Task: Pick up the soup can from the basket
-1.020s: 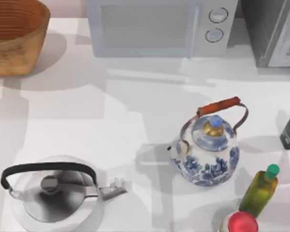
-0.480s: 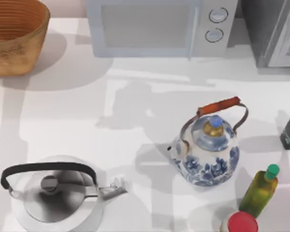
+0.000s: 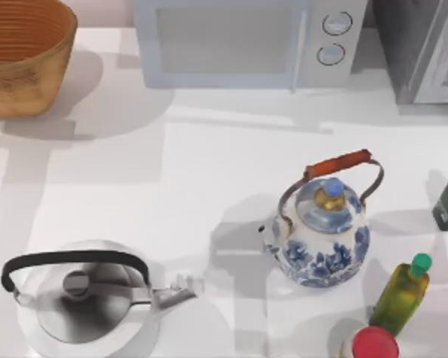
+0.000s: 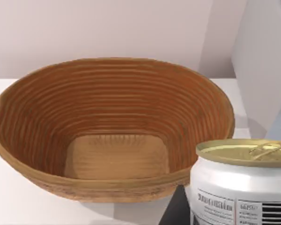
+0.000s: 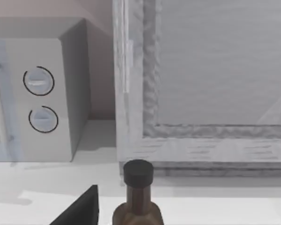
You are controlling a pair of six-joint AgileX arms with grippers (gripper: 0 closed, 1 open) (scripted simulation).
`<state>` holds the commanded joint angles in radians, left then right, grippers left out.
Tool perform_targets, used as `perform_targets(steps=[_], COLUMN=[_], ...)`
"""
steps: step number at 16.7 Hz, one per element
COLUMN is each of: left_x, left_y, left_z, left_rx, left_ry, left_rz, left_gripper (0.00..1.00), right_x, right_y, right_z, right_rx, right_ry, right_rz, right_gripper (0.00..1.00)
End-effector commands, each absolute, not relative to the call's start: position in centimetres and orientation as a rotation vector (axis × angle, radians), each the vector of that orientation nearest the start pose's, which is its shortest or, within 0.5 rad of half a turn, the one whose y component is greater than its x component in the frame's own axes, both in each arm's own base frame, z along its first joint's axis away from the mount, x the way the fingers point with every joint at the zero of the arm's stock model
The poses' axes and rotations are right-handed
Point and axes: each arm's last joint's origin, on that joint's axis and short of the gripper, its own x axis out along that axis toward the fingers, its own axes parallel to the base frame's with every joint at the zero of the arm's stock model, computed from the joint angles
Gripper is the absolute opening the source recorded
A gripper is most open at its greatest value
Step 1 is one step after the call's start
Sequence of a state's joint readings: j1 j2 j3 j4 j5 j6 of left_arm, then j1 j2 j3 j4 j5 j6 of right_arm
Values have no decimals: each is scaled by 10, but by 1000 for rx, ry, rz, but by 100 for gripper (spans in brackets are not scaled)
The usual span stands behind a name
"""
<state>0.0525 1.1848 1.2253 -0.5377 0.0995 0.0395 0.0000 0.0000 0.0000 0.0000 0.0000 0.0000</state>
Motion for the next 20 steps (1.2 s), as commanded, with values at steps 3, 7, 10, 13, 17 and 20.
perform_targets(steps=[3,7,10,13,17,20], left_x=[207,145,118,108,106,106], left_y=[7,2,0,0,-1,-1], left_z=[345,288,239,197,164,160], left_rx=[20,37,30,16,2,0], left_ry=[419,286,167,69,6,0], left_rz=[-51,-37,-23,-10,-1,0], left_gripper=[0,0,0,0,0,0], right_x=[106,106,106,106,106,106], right_y=[-1,-1,-1,-1,-1,-1], right_z=[160,160,160,160,160,160], right_rx=[0,0,0,0,0,0], right_ry=[0,0,0,0,0,0], right_rz=[0,0,0,0,0,0], right_gripper=[100,100,100,100,100,100])
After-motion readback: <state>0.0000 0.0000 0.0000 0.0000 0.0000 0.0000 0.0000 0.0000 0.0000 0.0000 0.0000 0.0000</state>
